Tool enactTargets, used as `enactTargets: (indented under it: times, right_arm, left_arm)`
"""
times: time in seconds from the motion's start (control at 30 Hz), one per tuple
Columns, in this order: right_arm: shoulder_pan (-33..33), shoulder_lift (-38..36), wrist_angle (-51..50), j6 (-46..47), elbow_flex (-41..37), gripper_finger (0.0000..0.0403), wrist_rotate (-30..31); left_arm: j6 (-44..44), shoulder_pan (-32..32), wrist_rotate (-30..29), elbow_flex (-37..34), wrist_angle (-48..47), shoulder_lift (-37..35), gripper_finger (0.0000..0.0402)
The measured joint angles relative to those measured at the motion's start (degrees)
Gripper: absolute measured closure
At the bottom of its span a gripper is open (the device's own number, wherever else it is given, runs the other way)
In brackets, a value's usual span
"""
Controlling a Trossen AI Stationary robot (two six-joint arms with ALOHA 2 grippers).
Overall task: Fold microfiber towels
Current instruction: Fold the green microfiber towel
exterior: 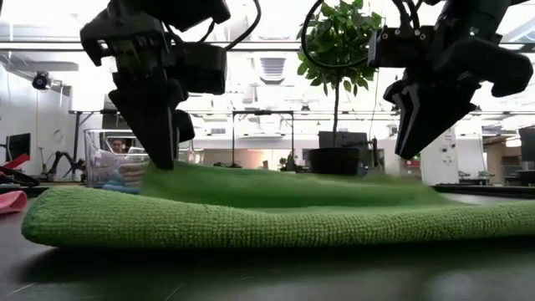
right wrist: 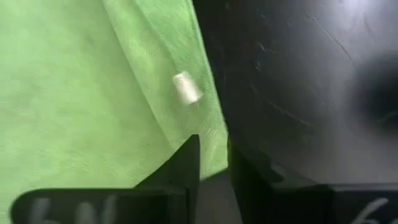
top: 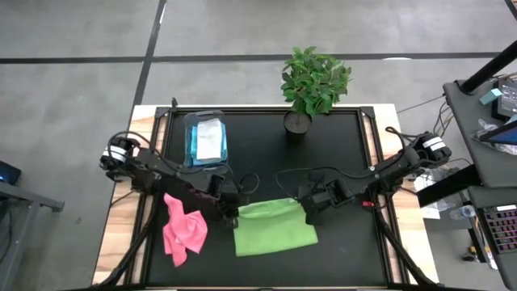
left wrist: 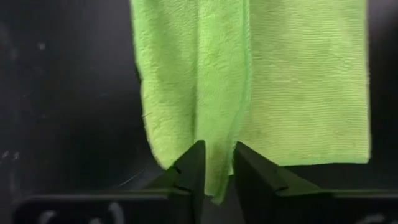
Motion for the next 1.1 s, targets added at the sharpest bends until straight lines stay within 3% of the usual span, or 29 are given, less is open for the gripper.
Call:
enactTargets:
  times: [0.27, 0.57, 0.87, 1.1]
  right_arm:
    - [-0.6, -0.5, -5.2, -0.6, 0.0, 0.0282, 3.0]
    - [0.3, -1.1, -1.6, 0.4, -0.4, 0.027, 3.0]
    - [2.2, 0.1, 22.3, -1.4, -9.2, 0.033, 3.0]
    - [0.7, 3.8, 32.5, -1.4, -15.4, 0.039, 7.5]
  left_arm:
    - [0.0, 0.6, -6.7, 0.3, -8.5, -0.9, 0.0263]
    - [1.2, 0.5, -7.3, 0.8, -10.0, -3.3, 0.0249]
    - [7.6, -3.2, -6.0, 0.0, 9.0, -2.7, 0.0259]
    - [8.9, -4.4, -5.2, -0.2, 12.4, 2.7, 0.0312]
